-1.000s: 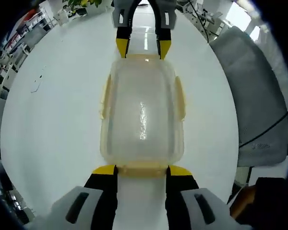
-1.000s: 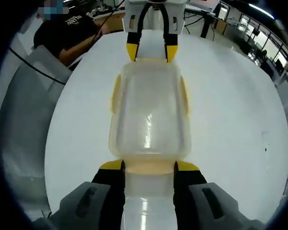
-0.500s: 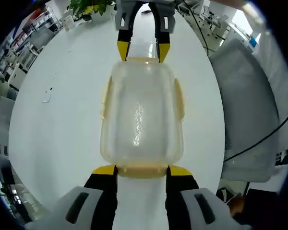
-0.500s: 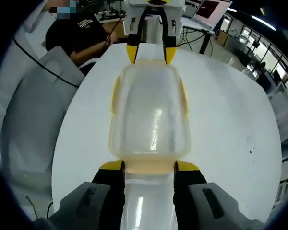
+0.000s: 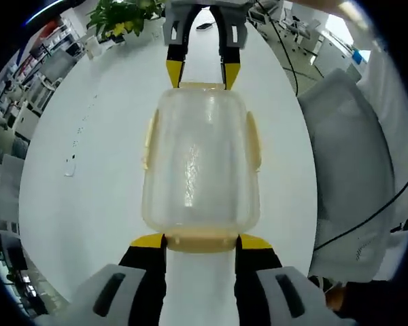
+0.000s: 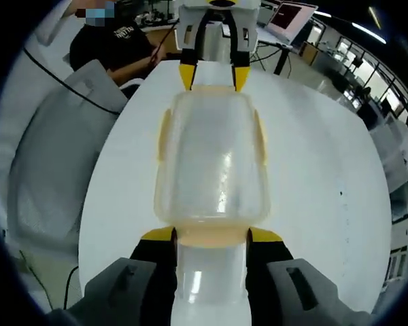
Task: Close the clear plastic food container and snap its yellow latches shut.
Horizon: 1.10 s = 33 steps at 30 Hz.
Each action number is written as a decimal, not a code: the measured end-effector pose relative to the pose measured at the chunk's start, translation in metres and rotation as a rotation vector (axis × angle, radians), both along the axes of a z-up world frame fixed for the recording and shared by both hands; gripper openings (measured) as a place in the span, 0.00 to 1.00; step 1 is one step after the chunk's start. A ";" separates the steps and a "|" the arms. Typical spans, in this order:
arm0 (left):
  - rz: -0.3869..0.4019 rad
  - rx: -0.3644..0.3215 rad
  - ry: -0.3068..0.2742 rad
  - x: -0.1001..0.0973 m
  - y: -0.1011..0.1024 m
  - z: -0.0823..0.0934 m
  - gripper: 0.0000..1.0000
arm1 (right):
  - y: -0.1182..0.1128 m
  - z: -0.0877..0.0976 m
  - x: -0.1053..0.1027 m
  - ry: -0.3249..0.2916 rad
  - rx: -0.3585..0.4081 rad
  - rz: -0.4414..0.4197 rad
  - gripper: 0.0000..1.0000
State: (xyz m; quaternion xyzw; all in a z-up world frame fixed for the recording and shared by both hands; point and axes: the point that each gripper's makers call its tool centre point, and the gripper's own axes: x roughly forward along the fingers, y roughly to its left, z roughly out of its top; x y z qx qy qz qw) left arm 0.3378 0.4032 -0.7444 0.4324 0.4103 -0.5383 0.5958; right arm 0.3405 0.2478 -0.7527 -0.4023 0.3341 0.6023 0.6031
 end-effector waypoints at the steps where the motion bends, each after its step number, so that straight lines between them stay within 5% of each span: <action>1: -0.008 -0.003 -0.003 0.001 -0.009 -0.001 0.33 | -0.009 -0.001 0.000 0.001 -0.004 -0.008 0.35; 14: -0.060 -0.039 0.008 0.018 -0.085 -0.011 0.34 | -0.085 -0.001 0.007 0.007 -0.035 -0.067 0.36; 33: -0.073 -0.030 0.042 0.030 -0.130 -0.026 0.34 | -0.131 -0.019 0.019 0.058 -0.061 -0.085 0.36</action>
